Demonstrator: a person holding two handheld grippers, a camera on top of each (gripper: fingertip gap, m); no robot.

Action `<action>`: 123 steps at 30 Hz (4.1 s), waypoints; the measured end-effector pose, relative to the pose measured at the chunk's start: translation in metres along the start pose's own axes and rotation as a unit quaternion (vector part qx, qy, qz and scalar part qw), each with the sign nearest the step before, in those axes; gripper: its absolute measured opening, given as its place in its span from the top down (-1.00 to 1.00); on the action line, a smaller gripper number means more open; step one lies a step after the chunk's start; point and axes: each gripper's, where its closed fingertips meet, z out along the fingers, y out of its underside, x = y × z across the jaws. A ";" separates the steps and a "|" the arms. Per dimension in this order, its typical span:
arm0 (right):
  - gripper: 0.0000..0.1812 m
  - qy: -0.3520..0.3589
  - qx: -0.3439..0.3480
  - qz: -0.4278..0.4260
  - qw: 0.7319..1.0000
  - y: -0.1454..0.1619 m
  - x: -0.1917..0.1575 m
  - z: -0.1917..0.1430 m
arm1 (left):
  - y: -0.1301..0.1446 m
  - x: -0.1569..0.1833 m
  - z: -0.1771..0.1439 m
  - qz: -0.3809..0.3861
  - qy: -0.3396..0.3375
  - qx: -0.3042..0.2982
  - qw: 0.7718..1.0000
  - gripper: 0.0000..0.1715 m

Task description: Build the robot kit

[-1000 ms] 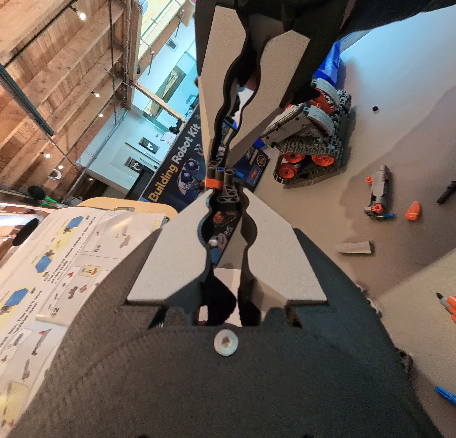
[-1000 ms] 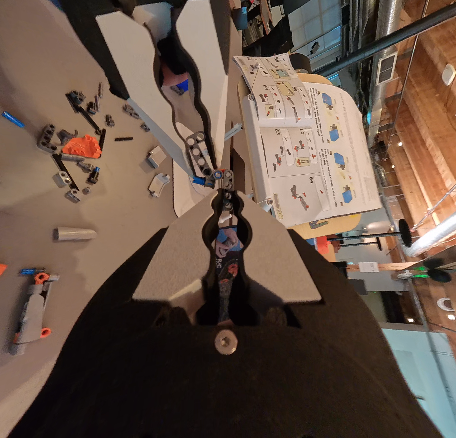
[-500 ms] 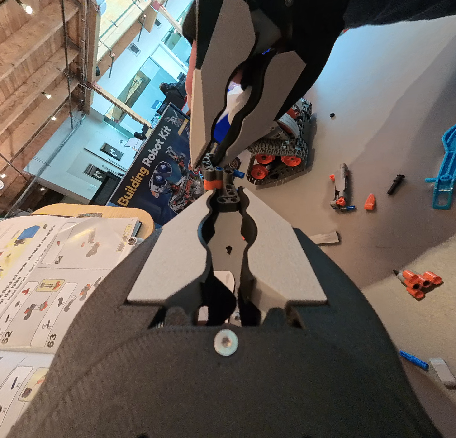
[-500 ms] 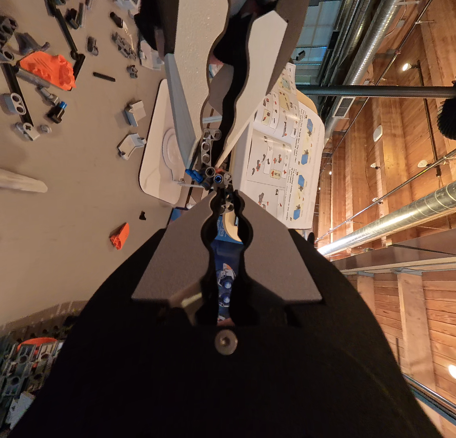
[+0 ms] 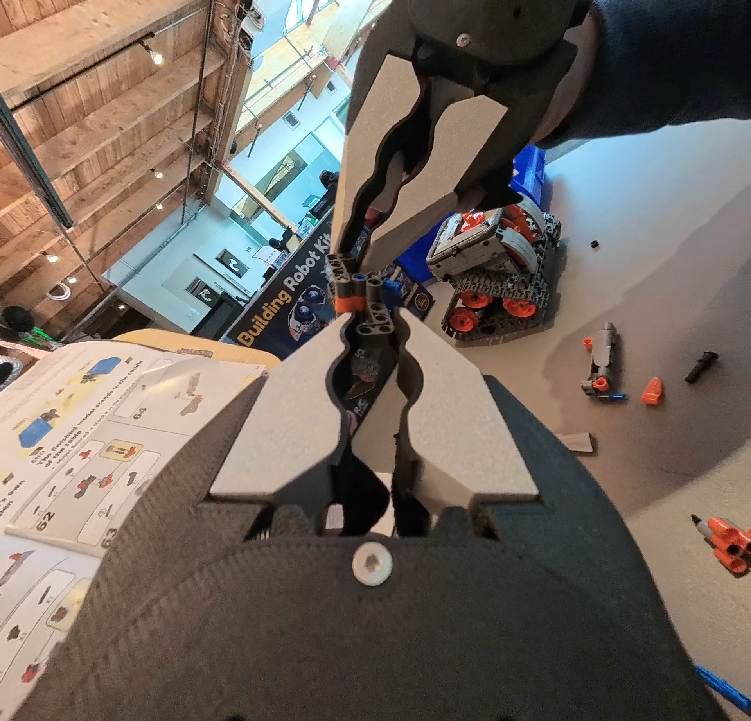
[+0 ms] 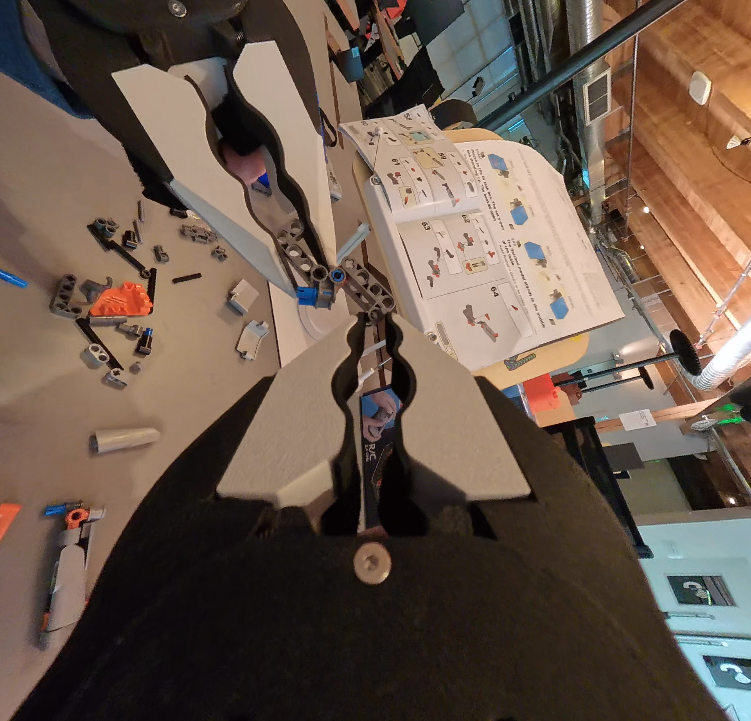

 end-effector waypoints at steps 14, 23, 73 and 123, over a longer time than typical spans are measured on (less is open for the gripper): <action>0.95 -0.024 0.019 -0.021 0.999 -0.011 -0.011 -0.004 | 0.005 0.031 0.009 0.029 0.063 -0.020 0.997 0.86; 0.76 -0.055 0.000 0.042 0.998 0.000 -0.009 -0.006 | 0.012 0.018 0.010 0.032 0.031 -0.042 0.998 0.86; 0.77 -0.157 0.122 0.302 0.933 -0.011 -0.014 0.000 | -0.007 -0.022 -0.012 -0.137 0.001 0.040 0.990 0.62; 0.93 -0.133 0.198 0.275 0.932 -0.022 -0.039 -0.031 | -0.029 0.021 -0.006 -0.212 0.115 0.154 0.958 0.91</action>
